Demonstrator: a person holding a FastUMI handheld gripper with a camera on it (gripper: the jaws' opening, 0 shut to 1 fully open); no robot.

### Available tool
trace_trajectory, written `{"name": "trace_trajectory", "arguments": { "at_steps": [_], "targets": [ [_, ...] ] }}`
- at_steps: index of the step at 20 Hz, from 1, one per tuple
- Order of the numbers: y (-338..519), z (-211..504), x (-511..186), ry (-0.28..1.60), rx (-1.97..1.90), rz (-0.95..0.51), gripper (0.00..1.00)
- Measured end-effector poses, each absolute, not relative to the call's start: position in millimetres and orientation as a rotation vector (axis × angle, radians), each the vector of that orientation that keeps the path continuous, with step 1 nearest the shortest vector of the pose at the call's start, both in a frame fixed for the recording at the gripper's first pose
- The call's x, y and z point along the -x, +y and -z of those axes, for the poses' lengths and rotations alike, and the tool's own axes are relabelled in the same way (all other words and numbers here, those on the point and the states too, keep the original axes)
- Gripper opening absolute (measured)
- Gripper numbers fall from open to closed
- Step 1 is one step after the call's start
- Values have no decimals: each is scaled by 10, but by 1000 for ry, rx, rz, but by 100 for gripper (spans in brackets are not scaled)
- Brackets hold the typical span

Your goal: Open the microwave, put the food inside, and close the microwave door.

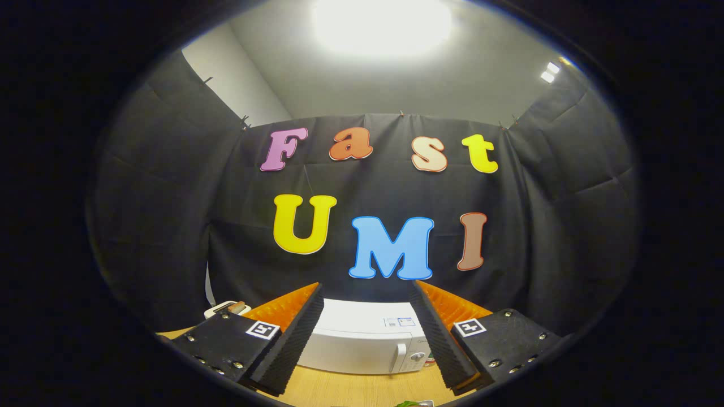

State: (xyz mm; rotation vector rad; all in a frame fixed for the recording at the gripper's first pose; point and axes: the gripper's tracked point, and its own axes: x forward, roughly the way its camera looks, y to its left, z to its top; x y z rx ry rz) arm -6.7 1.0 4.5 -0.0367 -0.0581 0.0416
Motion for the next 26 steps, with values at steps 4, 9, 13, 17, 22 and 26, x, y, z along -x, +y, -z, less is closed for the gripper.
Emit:
{"name": "trace_trajectory", "arguments": {
  "at_steps": [4,9,13,17,22,26],
  "targets": [
    [63,-60,229,-77,68,-71,97],
    [113,30,401,-82,65,-99,96],
    [-106,331,235,-48,19,-62,95],
    [-284,886,-127,48,-4,-26,95],
    [-615,1573,-641,148,-20,54,95],
    [-715,2073,-957,201,8,73,95]
  ]
}}
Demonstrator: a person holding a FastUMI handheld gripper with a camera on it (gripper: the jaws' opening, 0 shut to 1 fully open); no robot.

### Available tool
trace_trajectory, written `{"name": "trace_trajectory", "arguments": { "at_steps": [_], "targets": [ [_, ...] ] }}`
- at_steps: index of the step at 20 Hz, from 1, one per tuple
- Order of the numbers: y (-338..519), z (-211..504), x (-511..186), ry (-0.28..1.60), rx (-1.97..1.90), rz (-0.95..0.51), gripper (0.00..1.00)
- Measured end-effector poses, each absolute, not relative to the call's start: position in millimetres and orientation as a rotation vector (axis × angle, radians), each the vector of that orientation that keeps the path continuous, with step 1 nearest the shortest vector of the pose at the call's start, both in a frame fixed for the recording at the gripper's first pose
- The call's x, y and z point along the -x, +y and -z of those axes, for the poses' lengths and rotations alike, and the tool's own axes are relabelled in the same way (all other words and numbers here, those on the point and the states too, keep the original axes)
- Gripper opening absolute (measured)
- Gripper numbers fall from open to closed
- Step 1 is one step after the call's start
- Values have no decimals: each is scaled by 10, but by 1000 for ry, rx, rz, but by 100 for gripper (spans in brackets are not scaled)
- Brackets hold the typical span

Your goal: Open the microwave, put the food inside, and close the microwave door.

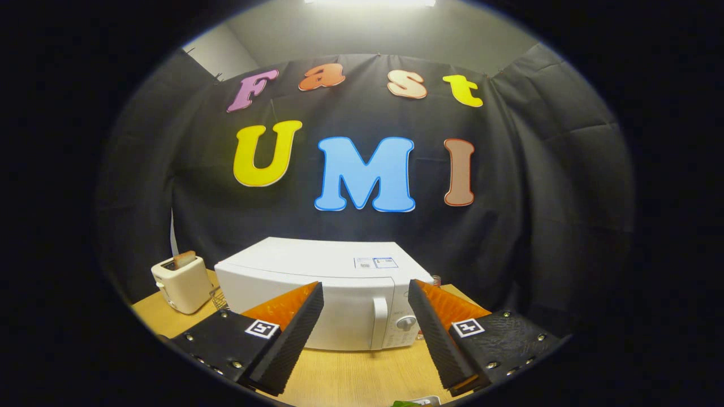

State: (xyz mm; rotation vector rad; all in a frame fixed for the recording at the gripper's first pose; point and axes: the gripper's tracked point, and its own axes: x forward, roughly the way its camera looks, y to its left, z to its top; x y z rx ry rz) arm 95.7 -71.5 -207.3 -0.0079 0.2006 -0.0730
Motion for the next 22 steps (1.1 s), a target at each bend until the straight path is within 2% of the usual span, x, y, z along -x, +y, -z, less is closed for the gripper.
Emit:
{"name": "trace_trajectory", "arguments": {
  "at_steps": [11,13,18,21,22],
  "targets": [
    [-936,3160,-1677,369,-60,19,93],
    [-1003,3267,-1763,386,-79,32,79],
    [-1013,3424,-1880,407,-79,33,72],
    [-1027,3473,-1911,419,-45,42,44],
    [-1021,3419,-1881,414,-33,47,31]
  ]
}}
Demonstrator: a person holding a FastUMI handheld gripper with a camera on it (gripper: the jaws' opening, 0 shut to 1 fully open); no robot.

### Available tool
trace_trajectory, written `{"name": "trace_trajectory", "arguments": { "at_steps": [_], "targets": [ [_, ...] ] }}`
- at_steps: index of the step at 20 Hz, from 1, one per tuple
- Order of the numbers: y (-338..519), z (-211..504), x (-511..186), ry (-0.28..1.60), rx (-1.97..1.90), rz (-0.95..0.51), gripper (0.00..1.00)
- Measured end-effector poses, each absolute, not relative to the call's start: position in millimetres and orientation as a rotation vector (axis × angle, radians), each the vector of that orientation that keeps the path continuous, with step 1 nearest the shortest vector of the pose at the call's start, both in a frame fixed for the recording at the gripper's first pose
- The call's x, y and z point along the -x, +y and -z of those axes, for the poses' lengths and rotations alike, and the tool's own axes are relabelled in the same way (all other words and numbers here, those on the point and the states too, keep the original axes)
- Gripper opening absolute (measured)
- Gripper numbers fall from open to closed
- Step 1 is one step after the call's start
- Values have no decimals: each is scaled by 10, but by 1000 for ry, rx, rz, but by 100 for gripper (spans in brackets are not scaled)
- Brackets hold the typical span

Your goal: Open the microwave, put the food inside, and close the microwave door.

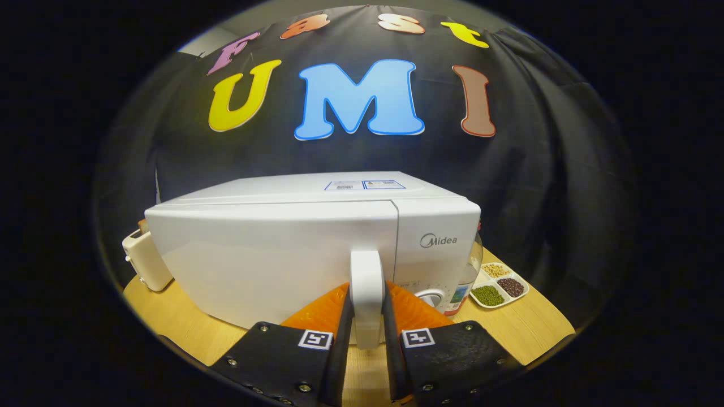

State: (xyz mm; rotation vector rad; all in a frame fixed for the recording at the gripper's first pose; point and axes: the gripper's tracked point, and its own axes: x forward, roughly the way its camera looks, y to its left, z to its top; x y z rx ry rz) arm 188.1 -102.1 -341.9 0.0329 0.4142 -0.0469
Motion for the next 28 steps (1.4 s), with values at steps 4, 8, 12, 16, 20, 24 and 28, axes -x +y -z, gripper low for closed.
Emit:
{"name": "trace_trajectory", "arguments": {
  "at_steps": [4,8,12,16,20,24,28],
  "targets": [
    [-1033,3464,-1914,434,-28,40,22],
    [-1027,3477,-1864,473,-78,27,9],
    [-980,3449,-1649,492,-45,40,9],
    [-846,3394,-1207,534,-53,1,9],
    [-600,3314,-662,521,-15,-53,9],
    [-305,3249,-266,489,-26,-118,9],
    [11,3181,47,405,-36,-151,9]
  ]
}}
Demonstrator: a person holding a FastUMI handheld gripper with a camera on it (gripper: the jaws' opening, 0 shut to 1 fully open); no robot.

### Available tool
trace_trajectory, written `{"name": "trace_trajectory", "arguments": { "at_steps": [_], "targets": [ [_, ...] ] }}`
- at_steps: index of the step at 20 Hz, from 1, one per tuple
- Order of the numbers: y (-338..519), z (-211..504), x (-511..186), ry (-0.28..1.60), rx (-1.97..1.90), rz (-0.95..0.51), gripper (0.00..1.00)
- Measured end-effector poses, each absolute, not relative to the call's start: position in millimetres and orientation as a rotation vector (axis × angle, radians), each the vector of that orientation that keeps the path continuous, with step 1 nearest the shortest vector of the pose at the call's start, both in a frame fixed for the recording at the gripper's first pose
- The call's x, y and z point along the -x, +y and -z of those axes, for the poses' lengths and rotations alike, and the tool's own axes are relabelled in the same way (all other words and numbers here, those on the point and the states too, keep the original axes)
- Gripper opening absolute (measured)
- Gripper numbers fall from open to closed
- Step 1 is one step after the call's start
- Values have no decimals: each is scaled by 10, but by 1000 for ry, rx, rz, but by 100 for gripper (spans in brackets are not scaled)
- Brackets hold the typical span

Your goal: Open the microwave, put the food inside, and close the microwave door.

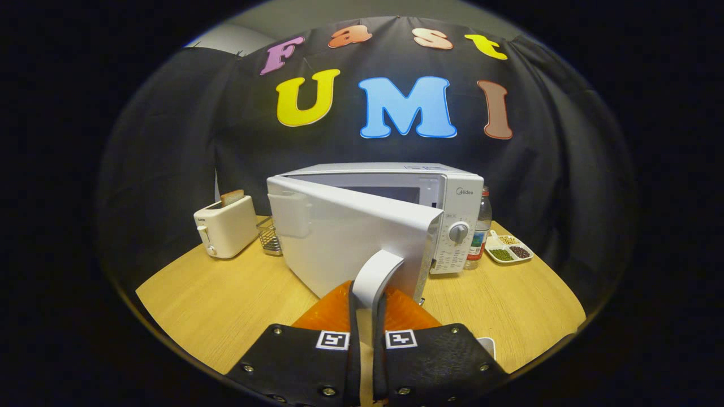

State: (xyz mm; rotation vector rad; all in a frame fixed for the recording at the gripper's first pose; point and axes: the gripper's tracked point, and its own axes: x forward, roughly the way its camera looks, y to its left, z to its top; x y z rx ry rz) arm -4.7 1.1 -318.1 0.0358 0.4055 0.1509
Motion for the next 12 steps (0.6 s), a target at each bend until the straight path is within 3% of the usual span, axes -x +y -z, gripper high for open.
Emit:
{"name": "trace_trajectory", "arguments": {
  "at_steps": [12],
  "targets": [
    [1303,3073,692,172,22,-216,8]
  ]
}}
